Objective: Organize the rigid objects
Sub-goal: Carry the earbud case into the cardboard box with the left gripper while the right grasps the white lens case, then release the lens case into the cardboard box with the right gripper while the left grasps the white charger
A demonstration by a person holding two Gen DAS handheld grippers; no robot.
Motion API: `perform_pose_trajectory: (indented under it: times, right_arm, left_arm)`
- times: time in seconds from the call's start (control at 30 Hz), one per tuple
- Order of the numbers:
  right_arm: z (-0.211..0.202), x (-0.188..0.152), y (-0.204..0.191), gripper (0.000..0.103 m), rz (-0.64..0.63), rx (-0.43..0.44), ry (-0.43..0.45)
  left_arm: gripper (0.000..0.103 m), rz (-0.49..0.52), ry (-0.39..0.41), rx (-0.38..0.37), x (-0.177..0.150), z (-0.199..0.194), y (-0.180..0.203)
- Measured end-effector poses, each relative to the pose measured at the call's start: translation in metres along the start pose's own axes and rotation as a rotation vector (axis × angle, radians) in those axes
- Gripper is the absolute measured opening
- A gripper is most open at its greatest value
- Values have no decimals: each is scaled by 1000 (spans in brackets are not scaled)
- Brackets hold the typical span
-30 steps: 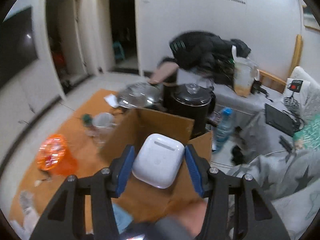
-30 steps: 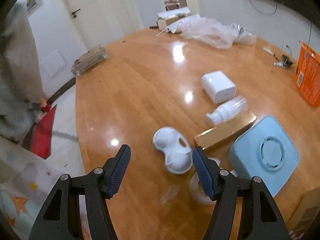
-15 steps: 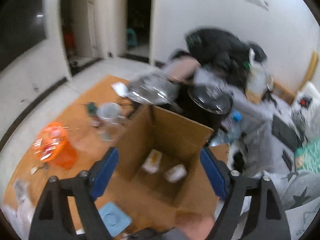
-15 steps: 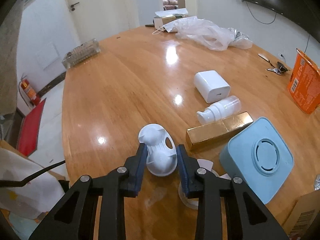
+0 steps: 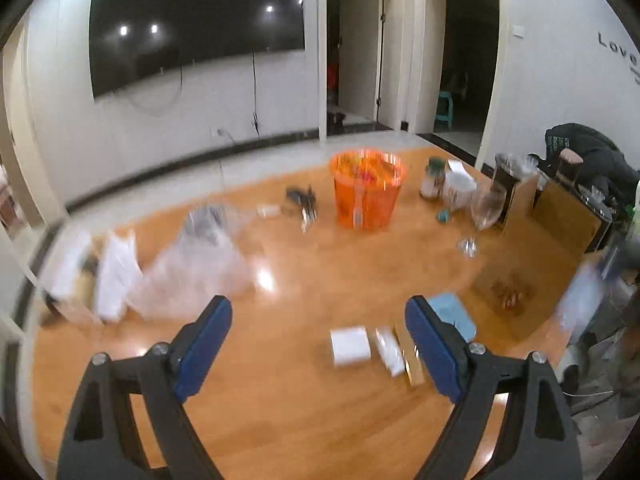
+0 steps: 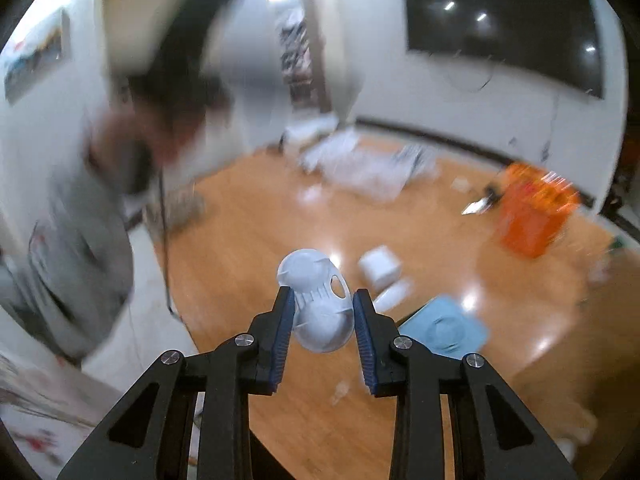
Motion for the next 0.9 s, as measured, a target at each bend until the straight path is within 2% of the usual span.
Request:
perform_pose_trajectory:
  times: [0.07, 0.13, 0.23, 0.3, 0.47, 0.5, 0.53, 0.57, 0.6, 0.67, 0.8, 0.9]
  right_arm:
    - [-39, 4, 19, 26, 66, -73, 60]
    - [-66, 2, 45, 26, 141, -223, 76]
    - [-77, -10, 89, 26, 284, -381, 7]
    - [-71, -22, 115, 26, 365, -422, -54]
    - [-34, -31, 137, 28, 437, -436, -180]
    - [-29, -32, 139, 30, 439, -445, -195]
    - [-26, -32, 140, 41, 442, -450, -202]
    - [-26, -32, 139, 51, 446, -446, -190]
    - [-28, -33, 138, 54, 449, -438, -174]
    - [-32, -32, 131, 54, 445, -423, -147]
    - [-40, -20, 114, 54, 395, -365, -88]
    - [-40, -3, 94, 54, 336, -327, -46]
  left_arm:
    - [86, -29, -17, 33, -11, 30, -1]
    - [86, -47, -58, 21, -21, 62, 0]
    - [86, -45, -97, -37, -26, 97, 10]
    - [86, -30, -125, -24, -27, 116, 19]
    - [86, -5, -140, -41, -28, 136, 40]
    - [84, -2, -144, -34, -28, 138, 41]
    - [79, 3, -148, -27, -28, 140, 42]
    - [73, 7, -154, -26, -28, 143, 42]
    - [70, 11, -163, -34, -28, 146, 43]
    - [66, -4, -156, -58, -27, 149, 40]
    - [66, -24, -160, -25, -27, 156, 33]
    - [55, -9, -176, 15, -31, 164, 33]
Point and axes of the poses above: each gripper's, at about its wrist camera, not at the fingertips, and z roughly the way its jaws point, y to its right, x to its top, the point moved 3 cm from there along z, roughly the way its jaws point, and after that the axes turned 14 degrees about -y, right-handed, at the moved point
